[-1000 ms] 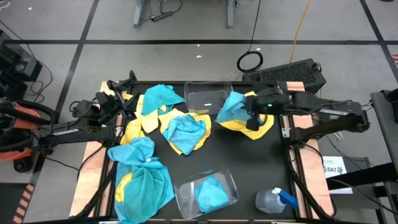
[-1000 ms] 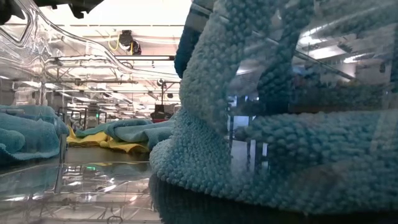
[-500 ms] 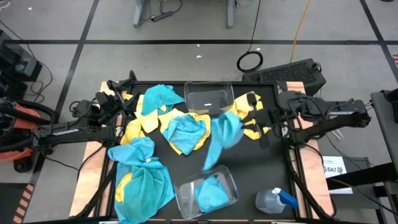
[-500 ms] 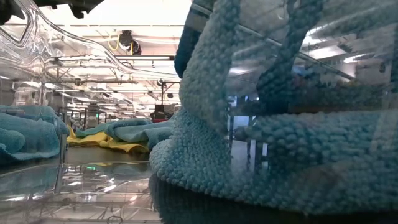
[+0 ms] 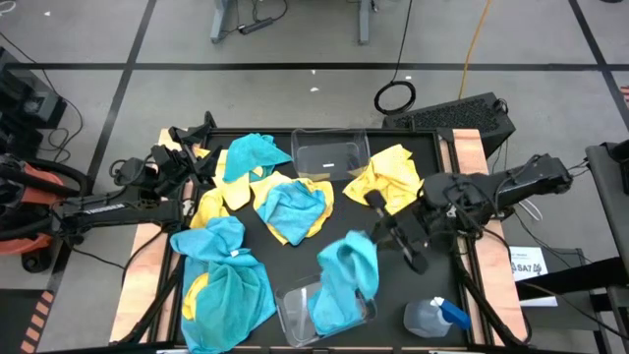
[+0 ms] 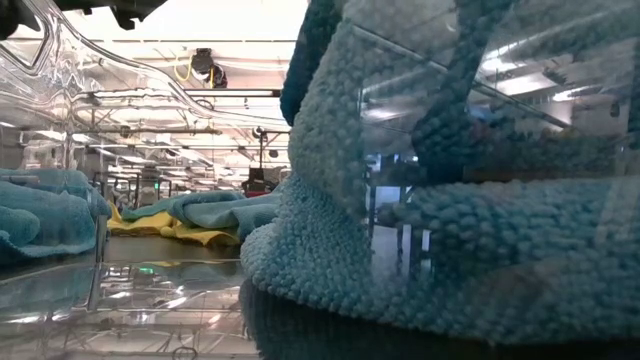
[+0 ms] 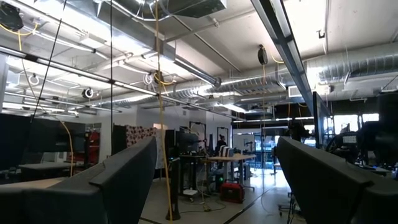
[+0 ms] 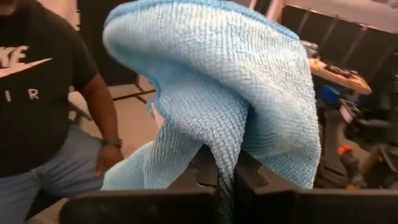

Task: Sort microfiber towel by color & place in baskets
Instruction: Put the blue towel into the bottom transparent bin

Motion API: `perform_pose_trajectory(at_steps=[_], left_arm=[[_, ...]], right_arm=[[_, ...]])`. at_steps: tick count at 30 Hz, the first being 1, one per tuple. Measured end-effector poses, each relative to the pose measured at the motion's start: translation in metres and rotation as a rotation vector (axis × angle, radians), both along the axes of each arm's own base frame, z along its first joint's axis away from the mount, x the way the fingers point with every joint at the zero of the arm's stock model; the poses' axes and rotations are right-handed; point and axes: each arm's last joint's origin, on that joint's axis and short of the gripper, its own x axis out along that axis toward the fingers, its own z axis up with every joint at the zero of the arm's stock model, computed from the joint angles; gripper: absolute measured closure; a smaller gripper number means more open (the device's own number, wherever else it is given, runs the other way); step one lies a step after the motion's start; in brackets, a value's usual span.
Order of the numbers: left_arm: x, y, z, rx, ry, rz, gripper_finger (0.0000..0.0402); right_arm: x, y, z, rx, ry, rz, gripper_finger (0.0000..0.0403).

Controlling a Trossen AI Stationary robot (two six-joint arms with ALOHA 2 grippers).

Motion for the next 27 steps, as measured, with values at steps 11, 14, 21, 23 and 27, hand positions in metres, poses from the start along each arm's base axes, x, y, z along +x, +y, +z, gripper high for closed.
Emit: perform_pose_trajectory(at_steps=[11, 14, 21, 23, 27], left_arm=[[0.000, 0.000, 0.000, 0.000, 0.000, 0.000, 0.0066], [0.000, 0.000, 0.000, 0.000, 0.000, 0.000, 0.0066], [0.000, 0.000, 0.000, 0.000, 0.000, 0.000, 0.0066], [0.000, 0.000, 0.000, 0.000, 0.000, 0.001, 0.0066], [0.000, 0.000, 0.000, 0.000, 0.000, 0.000, 0.0066]], right_arm=[[0.021, 0.035, -0.019, -0.012, 0.005, 0.093, 0.0402], [0.030, 0.041, -0.030, -0.022, 0.045, 0.094, 0.0402], [0.058, 0.049, -0.078, -0.096, 0.256, 0.015, 0.0402], [0.065, 0.050, -0.093, -0.114, 0.327, 0.000, 0.0402], [0.076, 0.054, -0.122, -0.123, 0.474, -0.007, 0.0402]])
